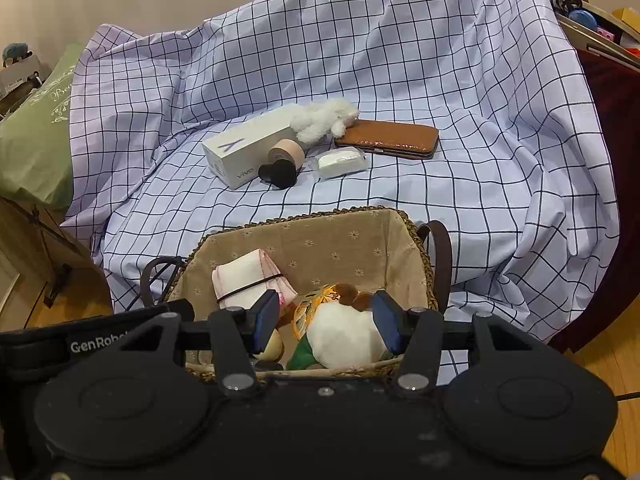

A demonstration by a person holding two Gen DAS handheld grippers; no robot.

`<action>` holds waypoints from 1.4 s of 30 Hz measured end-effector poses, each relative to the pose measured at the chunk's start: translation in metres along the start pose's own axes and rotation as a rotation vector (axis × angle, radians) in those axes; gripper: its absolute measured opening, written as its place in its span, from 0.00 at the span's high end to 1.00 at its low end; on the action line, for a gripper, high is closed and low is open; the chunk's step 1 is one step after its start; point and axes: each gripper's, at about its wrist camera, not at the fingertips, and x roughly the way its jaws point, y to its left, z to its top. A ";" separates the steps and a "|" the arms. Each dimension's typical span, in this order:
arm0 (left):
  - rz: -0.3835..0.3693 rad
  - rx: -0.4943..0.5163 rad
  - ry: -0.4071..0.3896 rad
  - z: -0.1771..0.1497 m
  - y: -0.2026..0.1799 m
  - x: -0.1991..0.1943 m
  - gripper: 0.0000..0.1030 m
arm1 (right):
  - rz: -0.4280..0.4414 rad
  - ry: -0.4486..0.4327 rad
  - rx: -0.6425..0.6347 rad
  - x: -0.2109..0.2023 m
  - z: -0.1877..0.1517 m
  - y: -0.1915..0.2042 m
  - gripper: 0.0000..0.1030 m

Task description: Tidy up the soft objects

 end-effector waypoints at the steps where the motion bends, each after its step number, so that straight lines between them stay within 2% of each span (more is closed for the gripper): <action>1: 0.002 0.002 -0.001 0.000 0.000 0.000 0.12 | -0.001 0.001 0.000 0.000 0.000 0.000 0.50; 21: 0.024 0.038 -0.002 0.000 -0.005 0.000 0.11 | -0.020 0.013 0.015 0.001 -0.001 -0.002 0.47; 28: 0.037 0.069 -0.009 -0.001 -0.008 0.000 0.11 | -0.026 0.016 0.029 0.002 0.000 -0.007 0.42; 42: 0.077 0.147 -0.080 0.010 -0.019 0.002 0.07 | -0.052 0.009 0.041 0.012 0.013 -0.015 0.36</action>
